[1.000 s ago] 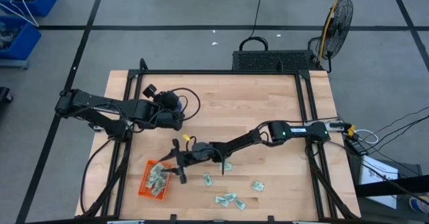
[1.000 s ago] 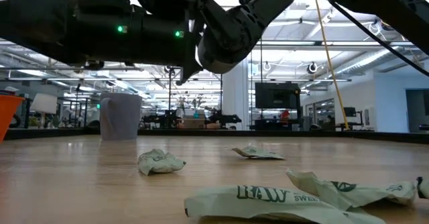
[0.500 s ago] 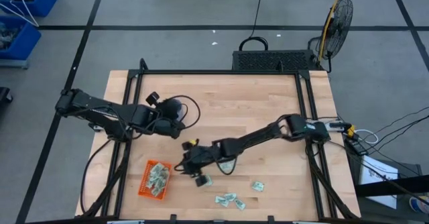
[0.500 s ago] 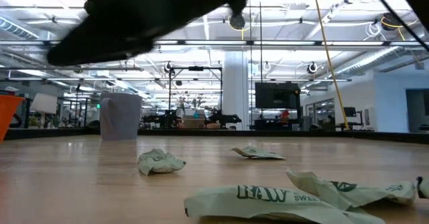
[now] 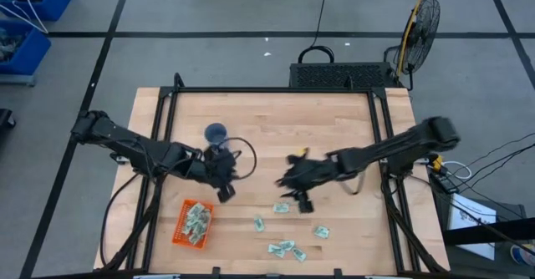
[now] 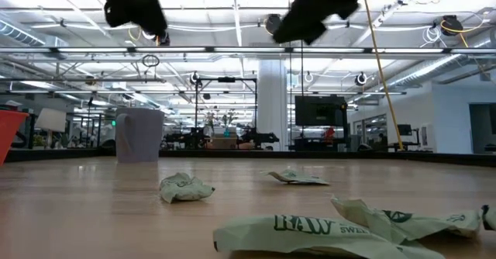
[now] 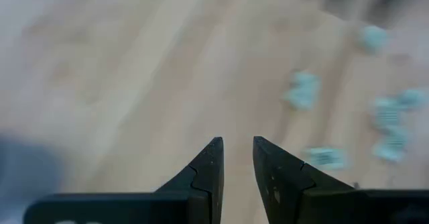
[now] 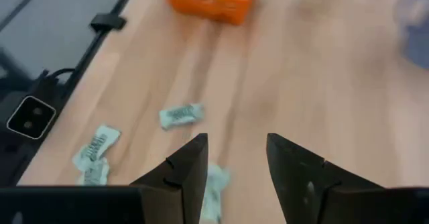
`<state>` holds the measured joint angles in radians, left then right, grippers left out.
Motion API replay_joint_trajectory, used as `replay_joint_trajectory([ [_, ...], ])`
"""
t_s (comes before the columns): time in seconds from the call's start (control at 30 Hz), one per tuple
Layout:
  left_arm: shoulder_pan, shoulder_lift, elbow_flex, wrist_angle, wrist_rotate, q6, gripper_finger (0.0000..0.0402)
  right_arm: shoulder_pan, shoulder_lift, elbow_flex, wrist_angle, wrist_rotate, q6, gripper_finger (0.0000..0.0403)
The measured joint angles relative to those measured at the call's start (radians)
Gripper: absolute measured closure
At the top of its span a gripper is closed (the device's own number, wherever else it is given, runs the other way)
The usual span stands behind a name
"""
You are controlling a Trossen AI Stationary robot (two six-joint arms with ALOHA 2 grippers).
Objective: Pick and place Stevia / Truvia into bins
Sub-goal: Put the stevia packet into the orange bin
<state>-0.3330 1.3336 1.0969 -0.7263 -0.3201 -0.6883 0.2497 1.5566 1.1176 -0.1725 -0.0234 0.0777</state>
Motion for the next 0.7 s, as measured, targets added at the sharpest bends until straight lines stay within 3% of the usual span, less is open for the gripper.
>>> replay_joint_trajectory([
  [0.13, -0.049, 0.061, 0.001, 0.165, 0.022, 0.010, 0.0314, 0.001, -0.185, -0.228, 0.148, 0.106, 0.084, 0.0258],
  [0.37, -0.103, 0.247, 0.000, 0.267, 0.118, 0.013, 0.0314, -0.002, -0.427, -0.552, 0.423, 0.234, 0.145, 0.0258],
  [0.57, -0.109, 0.410, 0.000, 0.368, 0.149, 0.036, 0.0314, -0.026, -0.549, -0.654, 0.508, 0.235, 0.150, 0.0260],
  [0.7, -0.107, 0.498, 0.000, 0.462, 0.256, 0.108, 0.0314, -0.027, -0.573, -0.665, 0.505, 0.236, 0.150, 0.0261],
])
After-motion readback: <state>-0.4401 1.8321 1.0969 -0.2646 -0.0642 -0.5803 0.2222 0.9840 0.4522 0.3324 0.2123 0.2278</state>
